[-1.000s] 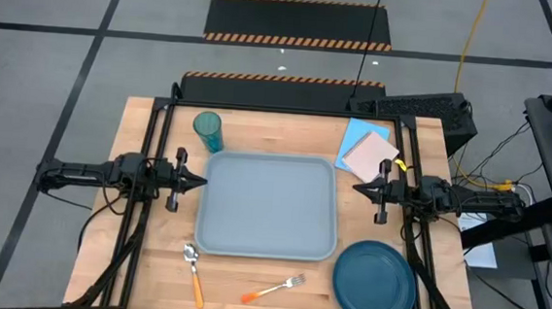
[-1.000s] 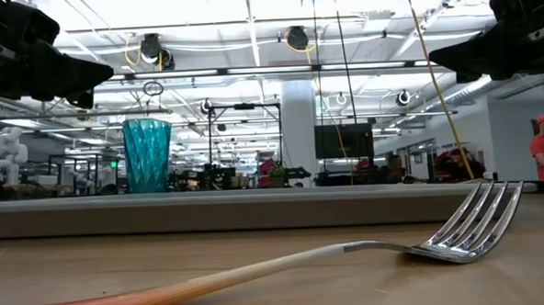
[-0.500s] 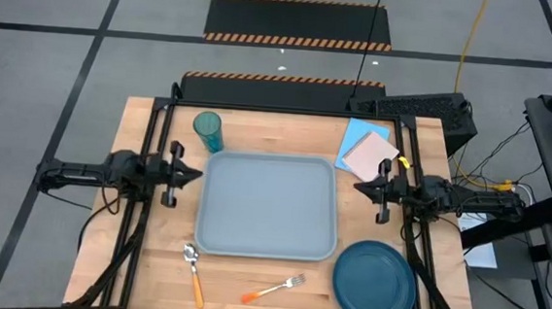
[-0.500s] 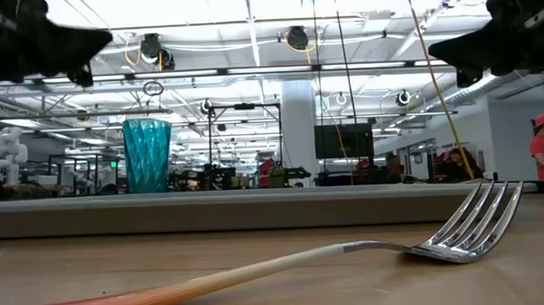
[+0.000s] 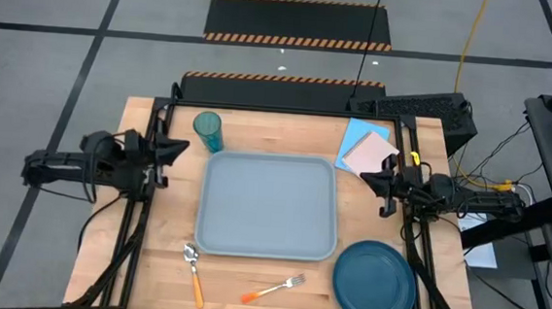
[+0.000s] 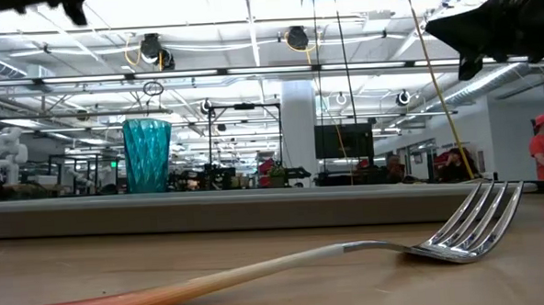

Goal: Pick and place plate/cup/fork/spoon on tray
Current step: Put the blue cup on the top right of the gray serving tray

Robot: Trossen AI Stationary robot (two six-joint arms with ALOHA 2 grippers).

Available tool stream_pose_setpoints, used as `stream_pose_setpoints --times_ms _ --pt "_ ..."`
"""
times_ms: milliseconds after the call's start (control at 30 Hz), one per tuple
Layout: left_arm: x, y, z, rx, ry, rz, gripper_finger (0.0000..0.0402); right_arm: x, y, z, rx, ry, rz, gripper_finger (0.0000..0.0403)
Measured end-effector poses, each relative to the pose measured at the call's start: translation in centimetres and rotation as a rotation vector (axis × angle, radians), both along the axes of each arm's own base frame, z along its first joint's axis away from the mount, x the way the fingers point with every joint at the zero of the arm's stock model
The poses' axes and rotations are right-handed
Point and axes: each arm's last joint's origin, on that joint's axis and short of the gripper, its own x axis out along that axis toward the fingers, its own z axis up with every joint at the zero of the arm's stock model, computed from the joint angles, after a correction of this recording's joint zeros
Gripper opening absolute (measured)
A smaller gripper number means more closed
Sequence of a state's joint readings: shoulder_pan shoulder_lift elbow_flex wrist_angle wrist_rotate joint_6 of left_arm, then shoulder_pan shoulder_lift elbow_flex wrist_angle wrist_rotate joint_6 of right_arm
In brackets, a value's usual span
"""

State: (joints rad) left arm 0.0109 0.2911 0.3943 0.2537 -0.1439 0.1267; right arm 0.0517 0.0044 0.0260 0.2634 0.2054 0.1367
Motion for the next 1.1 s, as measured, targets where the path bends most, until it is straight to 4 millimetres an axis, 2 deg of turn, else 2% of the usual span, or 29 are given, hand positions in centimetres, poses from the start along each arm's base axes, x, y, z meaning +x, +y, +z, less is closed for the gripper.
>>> stream_pose_setpoints --times_ms 200,300,367,500,600,700,833,967,1100 --pt "2.0 0.0 5.3 0.023 0.142 0.007 0.0024 0.2 0.0 -0.7 0.069 0.065 0.014 0.0" --pt "3.2 0.1 7.1 0.021 0.268 0.02 0.0024 0.3 0.0 -1.2 0.082 0.11 0.015 0.0" --pt "4.1 0.1 7.6 0.024 0.364 0.021 0.0024 0.3 0.0 -1.3 0.083 0.126 0.014 0.0" --pt "5.9 0.1 7.0 0.022 0.524 0.018 0.0024 0.4 0.0 -1.4 0.123 0.133 0.015 0.0" --pt "7.2 0.1 6.1 0.026 0.597 0.019 0.0024 0.6 0.0 -1.8 0.123 0.203 0.011 0.0" --pt "8.2 0.1 5.5 0.053 0.64 0.054 0.0024 0.7 0.0 0.5 0.111 0.196 0.015 0.0" --pt "9.0 0.2 5.1 0.089 0.678 0.165 0.0024 1.0 0.0 3.2 0.1 0.362 0.001 0.0" --pt "9.4 0.4 4.7 0.075 0.699 0.194 0.0024 1.9 0.0 6.8 0.119 0.457 -0.027 0.0" --pt "9.2 0.3 4.4 0.037 0.737 0.181 0.0024 4.0 0.2 7.6 0.137 0.51 -0.029 0.0"
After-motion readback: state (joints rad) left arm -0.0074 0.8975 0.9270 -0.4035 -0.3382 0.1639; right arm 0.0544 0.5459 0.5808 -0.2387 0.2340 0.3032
